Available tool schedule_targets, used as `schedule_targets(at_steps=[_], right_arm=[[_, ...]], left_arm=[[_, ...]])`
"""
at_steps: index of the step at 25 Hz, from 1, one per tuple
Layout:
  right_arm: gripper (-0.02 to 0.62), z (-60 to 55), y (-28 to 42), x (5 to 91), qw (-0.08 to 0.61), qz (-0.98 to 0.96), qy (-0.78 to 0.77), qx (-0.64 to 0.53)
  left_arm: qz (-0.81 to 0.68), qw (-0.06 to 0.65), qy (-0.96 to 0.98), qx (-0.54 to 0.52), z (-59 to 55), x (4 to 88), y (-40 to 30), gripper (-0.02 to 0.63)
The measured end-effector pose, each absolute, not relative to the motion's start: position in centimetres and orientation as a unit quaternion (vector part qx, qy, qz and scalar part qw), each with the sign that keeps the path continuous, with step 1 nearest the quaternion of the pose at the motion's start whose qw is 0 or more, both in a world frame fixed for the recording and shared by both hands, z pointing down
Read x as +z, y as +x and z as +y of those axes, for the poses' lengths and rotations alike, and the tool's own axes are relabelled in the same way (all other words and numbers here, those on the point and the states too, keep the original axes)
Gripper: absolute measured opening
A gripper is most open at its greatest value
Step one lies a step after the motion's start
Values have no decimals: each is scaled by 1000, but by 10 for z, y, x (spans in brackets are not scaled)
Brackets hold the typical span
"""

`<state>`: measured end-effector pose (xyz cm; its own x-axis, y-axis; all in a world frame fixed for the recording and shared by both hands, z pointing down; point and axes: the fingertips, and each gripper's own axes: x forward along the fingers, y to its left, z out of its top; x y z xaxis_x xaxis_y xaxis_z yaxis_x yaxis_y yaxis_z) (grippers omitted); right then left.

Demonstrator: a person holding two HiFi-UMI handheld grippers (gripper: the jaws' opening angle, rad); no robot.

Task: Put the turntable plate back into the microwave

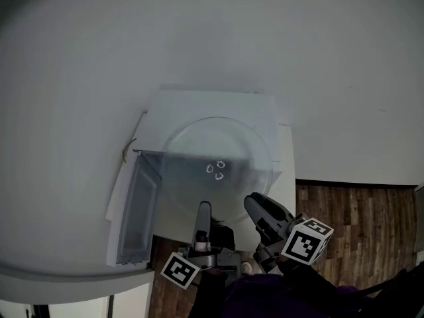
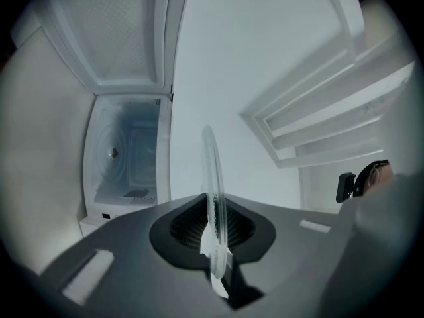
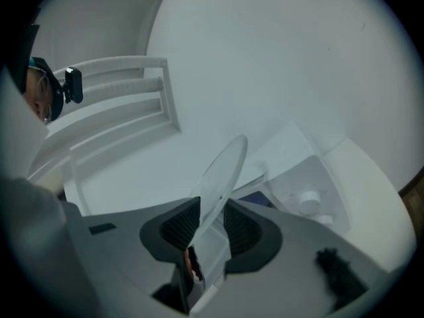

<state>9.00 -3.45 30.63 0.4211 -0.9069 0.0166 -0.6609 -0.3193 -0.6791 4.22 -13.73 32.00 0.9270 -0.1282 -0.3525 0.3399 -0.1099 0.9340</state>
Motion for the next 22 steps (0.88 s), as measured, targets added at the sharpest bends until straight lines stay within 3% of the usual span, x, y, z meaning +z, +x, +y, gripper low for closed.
schedule_targets(at_steps=[13,22], right_arm=[[129,-78,40,347,260,538,-754,-271],[149,-88,12,388,186,553,-756,-297]], left_arm=[[-30,687,697,-204,-170,364,-26,32],[-69,718,660,-210,-175,412,-56,32]])
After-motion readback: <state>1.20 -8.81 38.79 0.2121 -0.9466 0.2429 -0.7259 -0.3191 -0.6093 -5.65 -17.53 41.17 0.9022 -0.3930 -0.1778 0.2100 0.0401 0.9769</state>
